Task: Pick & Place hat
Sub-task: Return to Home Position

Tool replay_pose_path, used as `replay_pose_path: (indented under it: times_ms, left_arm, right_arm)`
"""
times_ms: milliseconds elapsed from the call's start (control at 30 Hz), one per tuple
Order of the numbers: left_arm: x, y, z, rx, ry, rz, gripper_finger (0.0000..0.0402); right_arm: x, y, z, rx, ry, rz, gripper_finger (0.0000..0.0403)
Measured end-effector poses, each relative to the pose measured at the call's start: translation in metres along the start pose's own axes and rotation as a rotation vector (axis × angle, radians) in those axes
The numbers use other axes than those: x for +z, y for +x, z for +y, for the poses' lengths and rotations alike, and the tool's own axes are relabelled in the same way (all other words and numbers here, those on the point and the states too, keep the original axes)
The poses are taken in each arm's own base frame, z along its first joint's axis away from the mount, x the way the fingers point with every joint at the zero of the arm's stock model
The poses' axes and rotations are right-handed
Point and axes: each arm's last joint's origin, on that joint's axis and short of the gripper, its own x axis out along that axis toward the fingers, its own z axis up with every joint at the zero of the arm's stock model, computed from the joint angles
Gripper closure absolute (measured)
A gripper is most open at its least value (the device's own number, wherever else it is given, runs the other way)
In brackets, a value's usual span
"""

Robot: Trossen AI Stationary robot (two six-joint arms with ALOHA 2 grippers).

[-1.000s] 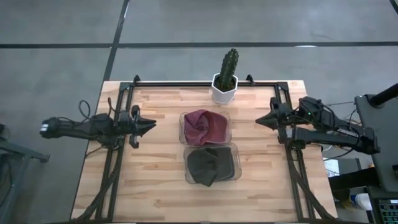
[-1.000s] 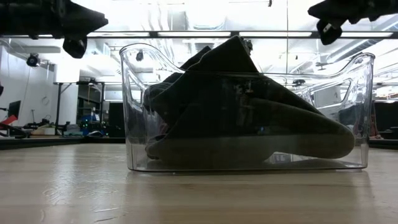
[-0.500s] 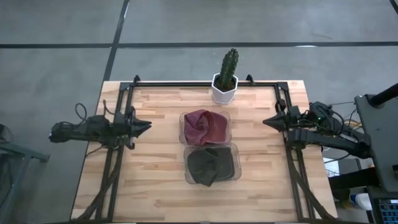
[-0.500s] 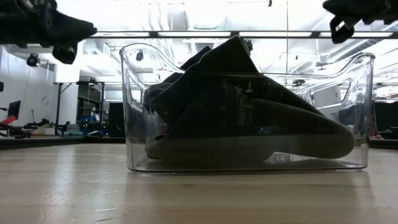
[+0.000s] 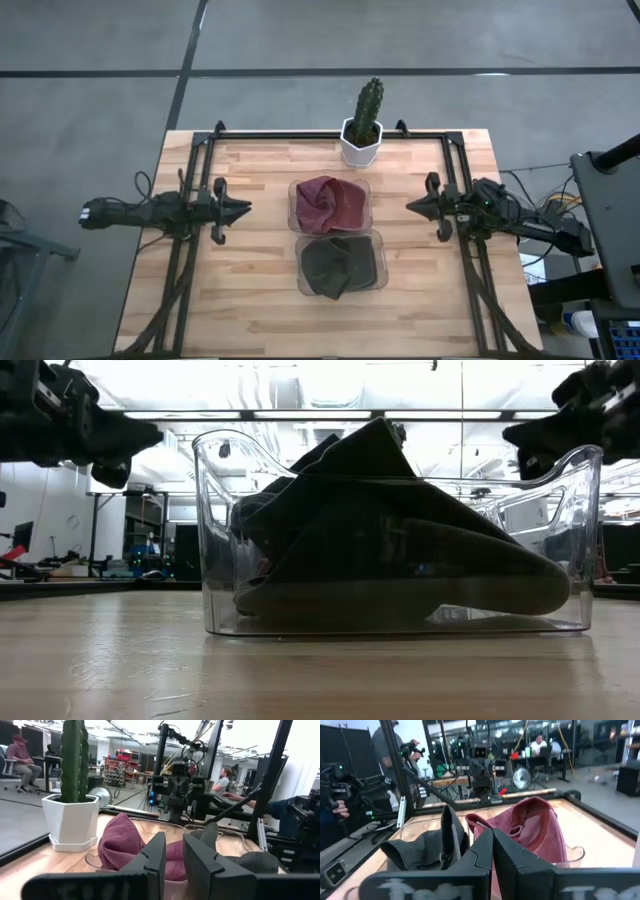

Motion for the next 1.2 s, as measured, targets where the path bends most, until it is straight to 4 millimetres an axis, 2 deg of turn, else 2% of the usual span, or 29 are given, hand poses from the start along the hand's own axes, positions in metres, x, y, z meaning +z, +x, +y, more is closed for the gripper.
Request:
replay_pose_path:
  times_ms: [133, 233, 500, 700, 900, 1200]
  left_arm:
    - [-0.002, 0.0, 0.0, 0.006, 0.005, 0.015, 0.0344]
    - [-0.004, 0.0, 0.001, 0.011, 0.009, 0.037, 0.0344]
    - [-0.006, 0.0, 0.001, 0.013, 0.01, 0.048, 0.0344]
    - [-0.006, 0.0, 0.001, 0.014, 0.007, 0.05, 0.0344]
    - [-0.006, 0.0, 0.001, 0.014, 0.029, 0.053, 0.0344]
    - [-0.007, 0.0, 0.001, 0.014, 0.028, 0.055, 0.0344]
  right_arm:
    - [-0.015, 0.001, -0.003, 0.006, -0.021, -0.041, 0.0394]
    - [-0.02, 0.0, -0.004, -0.017, -0.024, -0.004, 0.0394]
    - [-0.02, -0.001, -0.013, -0.315, -0.048, -0.036, 0.0394]
    - [-0.02, -0.001, -0.012, -0.289, -0.053, -0.033, 0.0394]
    - [-0.019, 0.0, -0.008, -0.136, -0.084, -0.018, 0.0394]
    - [-0.02, 0.0, -0.008, -0.134, -0.087, -0.016, 0.0394]
